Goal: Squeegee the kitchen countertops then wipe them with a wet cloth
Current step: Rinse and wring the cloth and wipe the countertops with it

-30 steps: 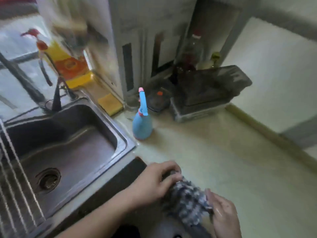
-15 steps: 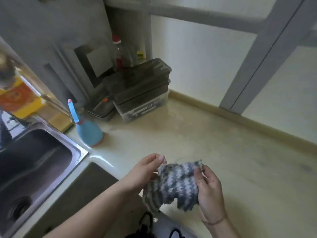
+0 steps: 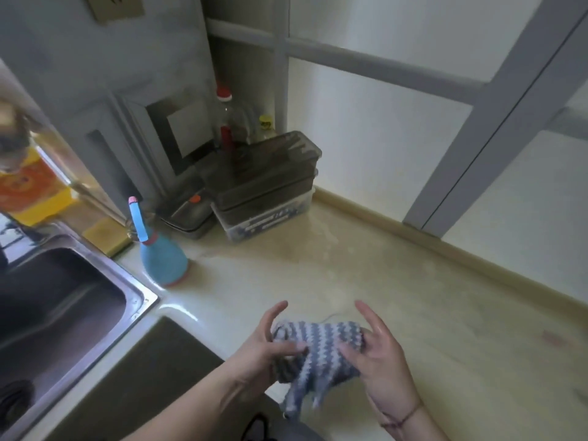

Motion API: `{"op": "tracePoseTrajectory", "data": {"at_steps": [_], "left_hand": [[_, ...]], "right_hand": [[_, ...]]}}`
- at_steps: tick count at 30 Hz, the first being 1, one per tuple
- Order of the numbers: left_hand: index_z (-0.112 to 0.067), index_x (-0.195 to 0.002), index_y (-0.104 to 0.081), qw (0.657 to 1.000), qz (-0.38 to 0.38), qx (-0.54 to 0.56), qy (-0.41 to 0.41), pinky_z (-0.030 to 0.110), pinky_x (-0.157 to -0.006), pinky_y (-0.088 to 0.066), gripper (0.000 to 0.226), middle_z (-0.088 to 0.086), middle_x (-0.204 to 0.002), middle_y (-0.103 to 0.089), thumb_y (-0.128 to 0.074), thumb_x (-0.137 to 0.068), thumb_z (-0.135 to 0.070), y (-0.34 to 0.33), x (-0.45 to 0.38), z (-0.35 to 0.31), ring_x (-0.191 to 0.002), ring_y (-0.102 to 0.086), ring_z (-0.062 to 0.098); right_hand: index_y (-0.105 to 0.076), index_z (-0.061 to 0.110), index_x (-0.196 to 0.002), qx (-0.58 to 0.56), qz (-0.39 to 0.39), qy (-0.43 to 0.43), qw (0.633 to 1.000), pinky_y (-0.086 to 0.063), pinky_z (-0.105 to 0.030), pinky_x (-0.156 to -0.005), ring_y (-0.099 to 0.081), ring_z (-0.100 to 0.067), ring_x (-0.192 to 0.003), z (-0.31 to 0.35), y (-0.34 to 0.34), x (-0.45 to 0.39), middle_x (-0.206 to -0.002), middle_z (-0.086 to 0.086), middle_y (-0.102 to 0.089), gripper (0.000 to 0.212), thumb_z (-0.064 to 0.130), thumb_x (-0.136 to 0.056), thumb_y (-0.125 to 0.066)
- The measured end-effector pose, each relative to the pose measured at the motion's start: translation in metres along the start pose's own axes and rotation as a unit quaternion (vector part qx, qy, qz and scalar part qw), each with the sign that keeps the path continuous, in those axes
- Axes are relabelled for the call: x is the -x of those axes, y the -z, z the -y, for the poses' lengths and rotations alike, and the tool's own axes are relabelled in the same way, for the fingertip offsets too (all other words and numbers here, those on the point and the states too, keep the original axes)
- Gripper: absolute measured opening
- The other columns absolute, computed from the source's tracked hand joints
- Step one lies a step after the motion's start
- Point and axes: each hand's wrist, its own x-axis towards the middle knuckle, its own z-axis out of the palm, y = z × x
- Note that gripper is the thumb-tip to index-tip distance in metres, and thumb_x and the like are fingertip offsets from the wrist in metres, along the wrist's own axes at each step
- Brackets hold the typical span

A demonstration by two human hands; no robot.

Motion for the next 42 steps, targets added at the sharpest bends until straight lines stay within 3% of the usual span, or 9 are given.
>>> {"op": "tracePoseTrajectory", "data": {"at_steps": [4,7,11,14,19,25,30,35,42], "left_hand": [[-0.022,-0.135,-0.048,1.0,-0.014,-0.006,-0.003,0.04,-0.073,-0.056,0.093,0.023,-0.122,-0.057,-0.076,-0.056,0.018,0.023,0.005,0.003,-0.096,-0.067,0.036],[-0.037,-0.139,-0.039,0.981,-0.038,-0.177,-0.067,0.031,-0.091,-0.052,0.103,0.001,-0.131,-0.046,-0.082,-0.058,0.009,0.037,0.008,-0.005,-0.112,-0.063,0.022],[-0.032,-0.122,-0.064,0.808,-0.043,-0.569,-0.145,-0.002,-0.099,-0.021,0.059,-0.004,-0.148,-0.036,-0.074,-0.065,-0.019,0.042,-0.001,-0.015,-0.136,-0.035,0.005],[-0.021,-0.1,-0.076,0.732,-0.126,-0.634,-0.213,0.009,-0.096,-0.038,0.033,0.001,-0.138,-0.055,-0.057,-0.074,-0.012,0.043,-0.008,-0.035,-0.124,-0.053,0.009],[-0.027,-0.09,-0.072,0.583,-0.169,-0.667,-0.432,0.028,-0.071,-0.043,0.015,-0.018,-0.099,-0.068,-0.069,-0.075,-0.023,0.076,0.005,-0.062,-0.071,-0.053,0.015],[-0.035,-0.097,-0.066,0.571,-0.139,-0.775,-0.232,0.028,-0.065,-0.051,0.036,-0.018,-0.102,-0.064,-0.061,-0.064,-0.048,0.134,0.008,-0.019,-0.078,-0.06,0.014],[-0.027,-0.099,-0.064,0.551,-0.192,-0.763,-0.276,0.036,-0.08,-0.044,0.027,-0.008,-0.11,-0.061,-0.057,-0.075,-0.039,0.146,-0.015,-0.015,-0.092,-0.057,0.022],[-0.025,-0.102,-0.061,0.558,-0.223,-0.76,-0.249,0.037,-0.081,-0.046,0.031,-0.003,-0.11,-0.061,-0.051,-0.075,-0.036,0.179,-0.034,-0.039,-0.094,-0.056,0.025],[-0.018,-0.098,-0.066,0.594,-0.225,-0.725,-0.266,0.037,-0.081,-0.048,0.024,0.002,-0.113,-0.06,-0.055,-0.076,-0.018,0.218,-0.04,-0.048,-0.096,-0.056,0.027]], "right_hand": [[-0.072,0.019,-0.092,0.083,-0.054,0.011,0.995,-0.053,-0.038,-0.08,-0.067,-0.022,-0.082,-0.02,-0.004,-0.009,-0.103,-0.016,-0.073,0.043,-0.022,-0.079,-0.062],[-0.073,0.021,-0.087,0.153,-0.051,0.019,0.987,-0.052,-0.031,-0.069,-0.064,-0.019,-0.066,-0.024,-0.014,-0.014,-0.091,-0.006,-0.076,0.04,-0.018,-0.08,-0.063],[-0.069,0.036,-0.081,0.294,-0.045,0.019,0.955,-0.055,-0.028,-0.082,-0.07,-0.023,-0.081,-0.033,-0.031,-0.03,-0.088,0.008,-0.073,0.042,-0.006,-0.078,-0.069],[-0.065,0.039,-0.079,0.318,-0.045,0.048,0.946,-0.044,-0.002,-0.073,-0.068,-0.016,-0.09,-0.027,-0.048,-0.043,-0.087,0.016,-0.07,0.041,-0.002,-0.079,-0.07],[-0.071,0.029,-0.089,0.239,-0.038,0.201,0.949,-0.054,-0.021,-0.078,-0.069,-0.01,-0.087,-0.007,-0.067,-0.049,-0.094,0.008,-0.072,0.034,-0.004,-0.08,-0.071],[-0.072,0.024,-0.085,0.461,-0.044,0.277,0.842,-0.05,-0.026,-0.091,-0.064,-0.016,-0.097,-0.071,-0.068,-0.054,-0.103,0.003,-0.065,0.013,0.024,-0.082,-0.059],[-0.071,0.021,-0.093,0.551,0.123,0.438,0.7,-0.045,-0.034,-0.095,-0.061,-0.023,-0.104,-0.095,-0.102,-0.064,-0.108,0.001,-0.066,0.016,0.019,-0.081,-0.062],[-0.049,0.04,-0.135,0.706,0.171,0.322,0.608,-0.026,-0.048,-0.107,-0.034,-0.029,-0.137,-0.1,-0.124,-0.097,-0.149,0.002,-0.044,0.046,0.053,-0.091,-0.042],[-0.038,0.043,-0.142,0.736,0.247,0.355,0.52,-0.021,-0.05,-0.109,-0.034,-0.035,-0.14,-0.108,-0.143,-0.117,-0.149,0.004,-0.043,0.044,0.048,-0.099,-0.029]]}}
